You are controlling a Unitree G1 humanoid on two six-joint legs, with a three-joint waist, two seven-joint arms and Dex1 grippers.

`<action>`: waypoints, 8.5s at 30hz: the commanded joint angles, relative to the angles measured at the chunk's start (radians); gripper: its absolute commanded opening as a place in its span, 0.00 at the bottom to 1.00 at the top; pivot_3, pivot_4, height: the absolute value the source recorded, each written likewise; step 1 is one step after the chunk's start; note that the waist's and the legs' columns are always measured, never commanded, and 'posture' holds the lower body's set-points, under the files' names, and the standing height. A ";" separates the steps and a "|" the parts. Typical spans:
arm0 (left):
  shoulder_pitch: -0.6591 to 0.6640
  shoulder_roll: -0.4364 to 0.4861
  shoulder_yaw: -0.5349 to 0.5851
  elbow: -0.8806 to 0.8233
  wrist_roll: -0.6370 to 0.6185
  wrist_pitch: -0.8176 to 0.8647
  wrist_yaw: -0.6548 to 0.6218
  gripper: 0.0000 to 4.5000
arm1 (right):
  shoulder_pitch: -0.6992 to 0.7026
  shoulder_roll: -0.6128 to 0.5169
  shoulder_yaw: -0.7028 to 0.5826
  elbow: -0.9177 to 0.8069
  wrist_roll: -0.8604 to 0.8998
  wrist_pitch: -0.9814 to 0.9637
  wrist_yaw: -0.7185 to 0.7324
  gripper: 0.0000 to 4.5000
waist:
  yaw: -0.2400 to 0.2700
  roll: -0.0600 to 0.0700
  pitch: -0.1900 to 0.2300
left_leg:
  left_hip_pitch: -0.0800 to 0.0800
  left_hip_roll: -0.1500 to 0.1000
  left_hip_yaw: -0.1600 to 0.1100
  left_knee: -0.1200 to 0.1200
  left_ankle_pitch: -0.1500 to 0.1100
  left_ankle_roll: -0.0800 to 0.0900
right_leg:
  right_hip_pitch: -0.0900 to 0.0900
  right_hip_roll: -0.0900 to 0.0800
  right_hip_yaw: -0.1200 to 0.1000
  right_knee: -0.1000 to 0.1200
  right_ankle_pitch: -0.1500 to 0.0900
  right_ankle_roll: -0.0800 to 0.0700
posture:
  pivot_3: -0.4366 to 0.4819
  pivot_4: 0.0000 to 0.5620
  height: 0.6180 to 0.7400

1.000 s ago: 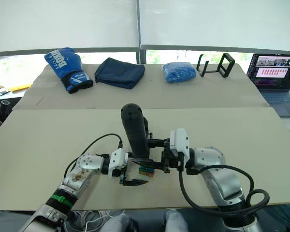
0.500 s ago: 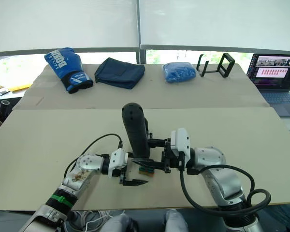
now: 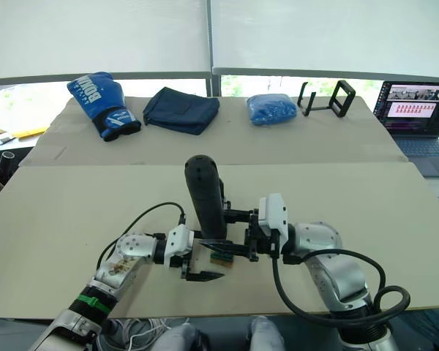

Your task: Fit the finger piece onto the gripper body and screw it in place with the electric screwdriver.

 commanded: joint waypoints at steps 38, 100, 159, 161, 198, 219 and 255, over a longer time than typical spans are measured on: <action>0.040 0.023 -0.009 0.008 0.016 0.030 0.005 0.99 | -0.005 -0.011 -0.019 0.001 0.017 0.001 -0.001 0.43 | -0.001 0.000 0.000 | 0.000 0.000 0.000 -0.001 0.000 0.000 | 0.000 0.000 0.000 0.000 0.000 0.000 | 0.48 0.27 1.00; 0.061 0.025 0.033 -0.034 -0.079 0.006 -0.056 0.99 | -0.081 -0.025 -0.049 -0.107 0.150 0.074 -0.037 0.43 | -0.002 0.000 0.000 | -0.001 0.000 0.000 -0.001 0.000 0.000 | -0.001 -0.001 0.000 -0.001 0.000 0.000 | 0.48 0.27 1.00; -0.166 -0.152 0.112 0.239 0.070 0.022 0.216 0.81 | -0.129 -0.193 -0.208 -0.232 0.301 0.203 -0.134 0.43 | 0.022 -0.001 0.002 | -0.006 -0.001 0.000 0.001 -0.001 0.002 | -0.002 0.000 -0.002 -0.003 0.001 0.001 | 0.48 0.27 1.00; -0.164 -0.143 0.116 0.250 0.074 0.012 0.213 0.59 | -0.127 -0.196 -0.211 -0.234 0.303 0.203 -0.136 0.43 | 0.021 -0.001 0.002 | -0.006 -0.001 0.000 0.001 -0.001 0.002 | -0.002 0.000 -0.002 -0.003 0.001 0.001 | 0.48 0.27 1.00; -0.348 -0.135 0.238 0.648 0.023 -0.244 -0.043 0.99 | -0.092 -0.227 -0.237 -0.255 0.327 0.228 -0.138 0.43 | 0.013 -0.003 0.003 | -0.006 -0.001 0.000 0.002 -0.002 0.003 | -0.002 0.000 -0.002 -0.003 0.001 0.002 | 0.48 0.27 1.00; -0.078 -0.176 0.122 0.080 0.115 0.057 0.288 0.99 | -0.089 -0.219 -0.233 -0.253 0.321 0.223 -0.142 0.43 | 0.021 -0.003 0.003 | -0.006 -0.001 0.000 0.003 -0.002 0.003 | -0.002 0.000 -0.001 -0.003 0.002 0.002 | 0.48 0.27 1.00; -0.278 -0.118 0.180 0.493 0.025 -0.088 0.090 0.89 | -0.098 -0.235 -0.237 -0.259 0.329 0.233 -0.153 0.43 | 0.009 -0.003 0.003 | -0.004 -0.001 0.000 0.002 -0.001 0.002 | -0.001 0.000 -0.001 -0.002 0.003 0.002 | 0.48 0.27 1.00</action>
